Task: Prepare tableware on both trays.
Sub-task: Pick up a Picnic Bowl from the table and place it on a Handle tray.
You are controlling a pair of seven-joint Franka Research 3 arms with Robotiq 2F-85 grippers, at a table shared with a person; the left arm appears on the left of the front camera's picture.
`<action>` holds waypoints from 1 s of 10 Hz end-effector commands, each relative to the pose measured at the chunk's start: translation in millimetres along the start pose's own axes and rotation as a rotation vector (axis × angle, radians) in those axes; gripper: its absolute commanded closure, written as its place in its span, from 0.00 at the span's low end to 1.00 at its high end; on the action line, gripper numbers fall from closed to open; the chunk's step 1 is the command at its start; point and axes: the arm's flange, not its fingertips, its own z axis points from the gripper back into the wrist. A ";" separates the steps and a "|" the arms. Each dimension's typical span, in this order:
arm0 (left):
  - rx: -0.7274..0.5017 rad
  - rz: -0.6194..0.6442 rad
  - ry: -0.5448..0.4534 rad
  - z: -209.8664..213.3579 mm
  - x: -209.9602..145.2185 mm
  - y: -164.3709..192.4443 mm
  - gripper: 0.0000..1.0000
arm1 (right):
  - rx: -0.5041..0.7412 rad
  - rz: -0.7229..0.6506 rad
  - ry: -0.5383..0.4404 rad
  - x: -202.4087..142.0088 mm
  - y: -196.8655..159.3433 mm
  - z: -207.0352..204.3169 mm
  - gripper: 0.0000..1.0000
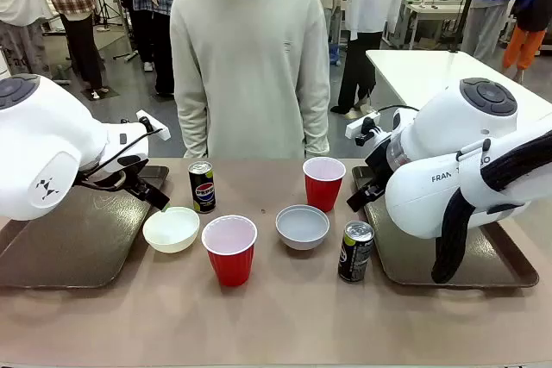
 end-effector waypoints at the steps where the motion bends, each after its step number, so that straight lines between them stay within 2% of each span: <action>1: 0.000 0.000 0.000 0.0 0.0 -0.1 0.00 | 0.000 0.000 0.000 0.0 0.0 0.0 0.00; 10: 0.000 0.000 0.000 0.0 0.0 -0.1 0.00 | 0.000 0.000 0.000 0.0 0.0 0.0 0.00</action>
